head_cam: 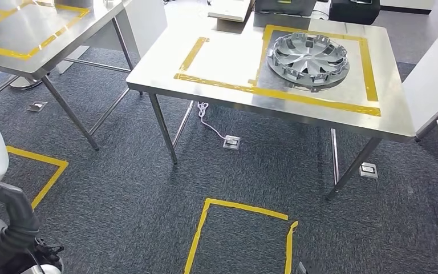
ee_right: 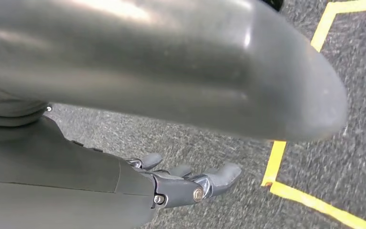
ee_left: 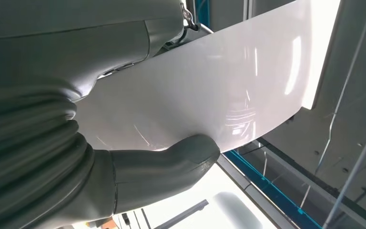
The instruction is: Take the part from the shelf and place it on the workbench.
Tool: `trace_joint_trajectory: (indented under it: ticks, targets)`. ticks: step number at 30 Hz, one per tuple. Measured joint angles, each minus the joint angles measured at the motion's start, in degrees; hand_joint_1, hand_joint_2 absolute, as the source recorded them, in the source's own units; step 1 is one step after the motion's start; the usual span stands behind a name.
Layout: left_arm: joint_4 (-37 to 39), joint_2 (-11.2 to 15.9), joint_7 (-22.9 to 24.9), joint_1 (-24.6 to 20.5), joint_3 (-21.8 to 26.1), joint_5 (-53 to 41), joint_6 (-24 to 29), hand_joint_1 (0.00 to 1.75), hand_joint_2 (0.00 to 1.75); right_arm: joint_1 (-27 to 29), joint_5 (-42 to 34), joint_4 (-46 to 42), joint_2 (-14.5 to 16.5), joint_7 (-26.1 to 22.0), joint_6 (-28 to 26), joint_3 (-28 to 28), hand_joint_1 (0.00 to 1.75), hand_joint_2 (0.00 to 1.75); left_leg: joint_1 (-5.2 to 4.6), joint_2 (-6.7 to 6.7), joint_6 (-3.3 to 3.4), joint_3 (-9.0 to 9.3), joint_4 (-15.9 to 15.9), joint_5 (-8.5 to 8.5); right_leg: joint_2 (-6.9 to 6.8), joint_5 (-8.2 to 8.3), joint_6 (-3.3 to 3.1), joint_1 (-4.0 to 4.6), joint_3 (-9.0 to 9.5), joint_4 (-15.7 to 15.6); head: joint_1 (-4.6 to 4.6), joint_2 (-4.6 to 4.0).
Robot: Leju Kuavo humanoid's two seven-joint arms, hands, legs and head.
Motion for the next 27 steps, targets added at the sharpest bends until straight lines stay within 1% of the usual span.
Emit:
trace_joint_trajectory:
  ticks: [1, 2, 3, 4, 5, 6, 7, 8, 9, 10, 11, 12, 13, 14, 15, 16, 17, 18, 20, 21, 22, 23, 25, 26, 27]
  targets:
    - [0.09, 0.0, 0.0, 0.0, 0.0, -0.01, 0.0, 1.75, 1.75, 0.05, 0.0, 0.0, 0.01, 0.02, 0.01, -0.01, 0.0, 0.0, 0.06, 0.05, -0.13, -0.98, -0.74, -0.6, 0.08, -0.76, 0.1, -0.12, 0.92, 0.0, 0.01, 0.0]
    - [0.18, 0.0, -0.01, -0.01, 0.0, -0.02, 0.0, 1.75, 1.75, 0.08, -0.01, 0.0, 0.03, 0.01, 0.02, -0.01, 0.0, 0.0, 0.14, 0.13, -0.21, -1.28, -3.09, 0.63, 0.18, -1.59, 0.31, -0.28, 1.96, 0.01, 0.0, 0.0]
    - [0.29, 0.0, -0.01, -0.03, 0.0, -0.04, 0.0, 1.75, 1.75, 0.11, -0.02, 0.0, 0.05, -0.02, 0.03, -0.01, 0.0, 0.0, 0.24, 0.22, -0.33, -1.16, -6.32, 3.51, 0.26, -2.42, 0.58, -0.44, 2.84, -0.01, -0.02, 0.0]
    - [0.43, 0.0, -0.01, -0.03, 0.01, -0.05, 0.0, 1.75, 1.75, 0.12, -0.04, 0.0, 0.07, -0.06, 0.03, -0.01, 0.0, 0.0, 0.35, 0.4, -0.41, -0.98, -9.51, 7.46, 0.33, -3.17, 0.9, -0.54, 3.63, 0.03, -0.11, 0.0]
    - [0.61, 0.0, -0.01, -0.04, 0.02, -0.07, 0.0, 1.75, 1.75, 0.09, -0.06, 0.0, 0.07, -0.1, 0.03, -0.01, 0.0, 0.0, 0.39, 0.62, -0.26, -0.84, -12.09, 10.72, 0.42, -3.92, 1.3, -0.58, 4.3, 0.06, -0.28, 0.0]
    - [0.77, 0.0, -0.01, -0.04, 0.03, -0.09, -0.01, 1.75, 1.75, 0.05, -0.08, 0.0, 0.07, -0.14, 0.03, -0.01, 0.0, 0.0, 0.36, 0.75, 0.07, -0.7, -13.39, 12.89, 0.44, -4.5, 1.72, -0.53, 4.63, -0.06, -0.4, 0.0]
    - [0.89, 0.0, 0.0, -0.07, 0.05, -0.09, 0.0, 1.75, 1.75, 0.01, -0.09, -0.01, 0.05, -0.15, 0.03, -0.01, 0.0, 0.0, 0.3, 0.79, 0.55, -0.63, -13.84, 13.74, 0.44, -4.82, 2.15, -0.46, 5.09, -0.14, -0.5, 0.0]
    - [0.95, -0.01, 0.0, -0.2, 0.07, -0.1, 0.01, 1.75, 1.75, -0.02, -0.09, -0.01, 0.05, -0.16, 0.03, -0.02, 0.0, 0.0, 0.23, 0.71, 1.12, -0.35, -13.89, 13.37, 0.43, -4.96, 2.55, -0.41, 5.36, -0.27, -0.51, 0.0]
    - [0.96, -0.04, 0.0, -0.36, 0.08, -0.13, 0.01, 1.75, 1.75, -0.06, -0.09, -0.01, 0.04, -0.15, 0.03, -0.02, 0.0, 0.0, 0.26, 0.51, 1.56, 0.13, -14.04, 13.28, 0.37, -4.88, 2.87, -0.39, 5.41, -0.08, -0.4, 0.0]
    - [0.98, -0.08, -0.01, -0.54, 0.09, -0.15, 0.02, 1.75, 1.75, -0.11, -0.1, -0.01, 0.03, -0.17, 0.03, -0.03, 0.0, 0.0, 0.33, 0.4, 1.92, 0.7, -14.3, 12.97, 0.28, -4.51, 3.12, -0.41, 5.09, 1.11, -0.28, 0.0]
    - [1.01, -0.11, -0.02, -0.7, 0.1, -0.18, 0.01, 1.75, 1.75, -0.2, -0.1, -0.01, 0.03, -0.18, 0.04, -0.03, 0.0, 0.0, 0.37, 0.37, 2.25, 1.46, -14.57, 12.58, 0.16, -4.29, 3.29, -0.44, 3.87, 3.34, -0.16, 0.0]
    - [1.06, -0.14, -0.03, -0.77, 0.1, -0.2, 0.01, 1.75, 1.75, -0.27, -0.11, 0.0, 0.03, -0.18, 0.05, -0.03, 0.0, 0.0, 0.37, 0.36, 2.52, 2.25, -14.88, 12.16, 0.04, -4.48, 3.43, -0.44, 1.88, 6.51, -0.04, 0.0]
    - [1.15, -0.15, -0.03, -0.82, 0.11, -0.21, 0.01, 1.75, 1.75, -0.3, -0.14, 0.0, 0.04, -0.19, 0.06, -0.03, 0.0, 0.0, 0.3, 0.41, 2.75, 3.03, -15.15, 11.65, -0.07, -5.23, 3.54, -0.42, -0.69, 10.13, 0.04, 0.0]
    - [1.26, -0.17, -0.03, -0.85, 0.11, -0.21, 0.01, 1.75, 1.75, -0.25, -0.16, 0.0, 0.04, -0.17, 0.07, -0.02, 0.0, 0.0, 0.2, 0.4, 2.9, 3.76, -15.34, 11.12, -0.11, -6.62, 3.57, -0.38, -3.42, 13.29, 0.08, 0.0]
    - [1.39, -0.18, -0.03, -0.86, 0.11, -0.21, 0.01, 1.75, 1.75, -0.15, -0.17, 0.0, 0.04, -0.15, 0.06, -0.03, 0.0, 0.0, 0.08, 0.34, 3.0, 4.5, -15.44, 10.55, -0.12, -7.97, 3.55, -0.33, -5.76, 15.27, 0.12, 0.0]
    - [1.5, -0.2, -0.03, -0.86, 0.11, -0.22, 0.01, 1.75, 1.75, -0.04, -0.19, 0.0, 0.04, -0.14, 0.05, -0.03, 0.0, 0.0, -0.06, 0.27, 3.07, 5.34, -15.48, 9.9, -0.12, -8.64, 3.4, -0.26, -7.43, 15.72, 0.19, 0.0]
    - [1.59, -0.23, -0.03, -0.86, 0.11, -0.23, 0.01, 1.75, 1.75, 0.04, -0.17, 0.0, 0.04, -0.13, 0.04, -0.03, 0.0, 0.0, -0.23, 0.2, 3.13, 6.25, -15.49, 9.23, -0.12, -8.1, 3.08, -0.15, -8.29, 14.55, 0.27, 0.0]
    - [1.64, -0.26, -0.03, -0.85, 0.11, -0.25, 0.01, 1.75, 1.75, 0.09, -0.16, 0.0, 0.04, -0.11, 0.03, -0.03, 0.0, 0.0, -0.43, 0.17, 3.18, 7.23, -15.51, 8.54, -0.12, -6.05, 2.6, 0.03, -8.39, 11.84, 0.35, 0.0]
    - [1.75, -0.31, -0.03, -0.77, 0.13, -0.48, 0.01, 1.75, 1.75, 0.22, -0.12, 0.0, -0.04, -0.11, 0.04, -0.03, 0.0, 0.0, -0.66, 0.07, 3.12, 8.63, -15.51, 7.33, -0.02, 0.73, 1.22, 0.78, -7.78, 5.02, 0.28, 0.0]
    - [1.77, -0.36, -0.03, -0.68, 0.15, -0.8, 0.01, 1.75, 1.75, 0.3, -0.07, 0.0, -0.1, -0.12, 0.04, -0.02, 0.0, 0.0, -0.71, -0.05, 2.91, 8.97, -15.55, 6.79, 0.1, 3.28, 0.75, 1.16, -7.41, 2.58, 0.17, 0.0]
    - [1.7, -0.45, -0.01, -0.52, 0.21, -1.22, 0.01, 1.75, 1.75, 0.38, 0.0, 0.0, -0.16, -0.14, 0.04, -0.03, 0.0, 0.0, -0.69, -0.21, 2.62, 9.32, -15.51, 6.49, 0.22, 4.79, 0.44, 1.5, -7.16, 1.11, 0.09, 0.0]
    - [1.49, -0.57, -0.01, -0.35, 0.31, -1.7, 0.01, 1.75, 1.75, 0.42, 0.07, 0.0, -0.2, -0.17, 0.04, -0.03, 0.0, 0.0, -0.72, -0.37, 2.24, 9.79, -15.53, 6.34, 0.32, 4.92, 0.34, 1.67, -6.83, 0.55, 0.04, 0.0]
    - [0.55, -0.81, 0.0, -0.04, 0.62, -2.51, 0.01, 1.75, 1.75, 0.32, 0.15, 0.0, -0.21, -0.26, 0.03, -0.03, 0.0, 0.0, -0.71, -0.4, 1.63, 10.42, -15.28, 6.13, 0.28, 4.8, 0.09, 1.44, -5.3, -0.45, 0.16, 0.0]
    - [-0.04, -0.9, -0.05, 0.04, 0.83, -2.86, 0.01, 1.75, 1.75, 0.24, 0.16, 0.0, -0.21, -0.27, 0.03, -0.03, 0.0, 0.0, -0.73, -0.31, 1.33, 10.1, -14.24, 5.79, 0.24, 4.65, -0.16, 1.25, -4.44, -0.86, 0.05, 0.0]
    - [-0.69, -0.99, -0.07, 0.11, 1.05, -3.16, 0.01, 1.75, 1.75, 0.17, 0.14, 0.0, -0.21, -0.28, 0.03, -0.03, 0.0, 0.0, -0.71, -0.22, 1.04, 9.03, -12.06, 5.01, 0.25, 4.45, -0.36, 1.09, -3.69, -1.19, -0.04, 0.0]
